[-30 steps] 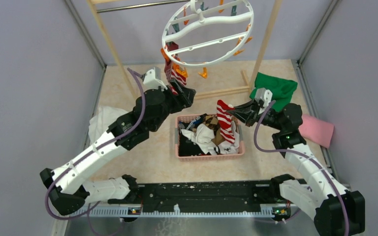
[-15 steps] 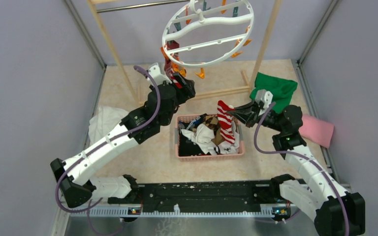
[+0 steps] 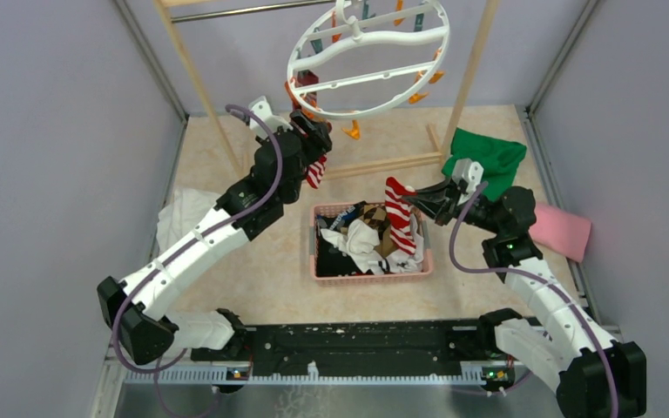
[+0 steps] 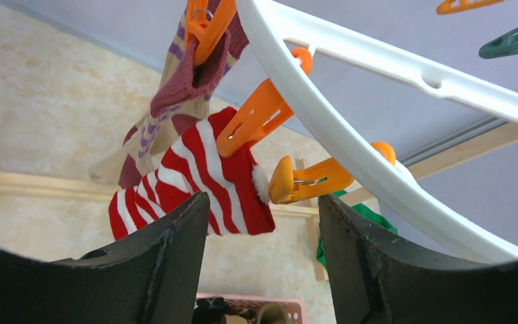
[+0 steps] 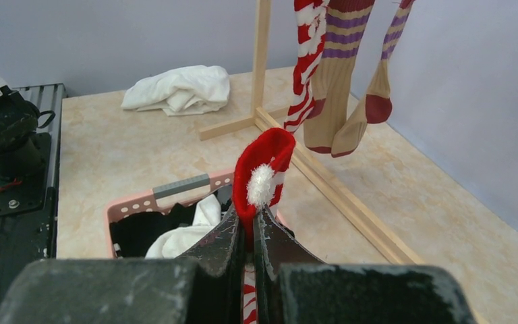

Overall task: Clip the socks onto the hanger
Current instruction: Open the clamp at the hanger.

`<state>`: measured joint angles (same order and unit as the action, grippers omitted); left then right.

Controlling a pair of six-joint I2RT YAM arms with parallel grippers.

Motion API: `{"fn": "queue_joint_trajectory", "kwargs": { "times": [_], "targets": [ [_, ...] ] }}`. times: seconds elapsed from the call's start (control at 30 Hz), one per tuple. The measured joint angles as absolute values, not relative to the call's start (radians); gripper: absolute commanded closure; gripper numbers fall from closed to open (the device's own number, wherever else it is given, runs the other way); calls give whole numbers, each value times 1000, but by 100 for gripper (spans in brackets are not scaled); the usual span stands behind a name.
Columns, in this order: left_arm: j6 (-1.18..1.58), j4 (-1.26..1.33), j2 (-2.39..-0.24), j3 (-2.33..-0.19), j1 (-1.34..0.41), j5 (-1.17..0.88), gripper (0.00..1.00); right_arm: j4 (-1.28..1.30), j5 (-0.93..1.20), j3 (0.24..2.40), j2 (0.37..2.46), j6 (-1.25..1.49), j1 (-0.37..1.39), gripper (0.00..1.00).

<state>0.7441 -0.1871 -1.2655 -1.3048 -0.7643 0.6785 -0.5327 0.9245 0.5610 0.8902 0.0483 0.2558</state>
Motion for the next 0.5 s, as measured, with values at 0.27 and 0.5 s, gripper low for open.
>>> {"fn": "queue_joint_trajectory", "kwargs": {
  "times": [0.27,0.5],
  "targets": [
    [650,-3,-1264,-1194,-727,601,33,-531,918,551,887,36,256,100],
    [612,61,-1252,-1171,-714,576,33,-531,917,550,886,33,256,100]
  ]
}}
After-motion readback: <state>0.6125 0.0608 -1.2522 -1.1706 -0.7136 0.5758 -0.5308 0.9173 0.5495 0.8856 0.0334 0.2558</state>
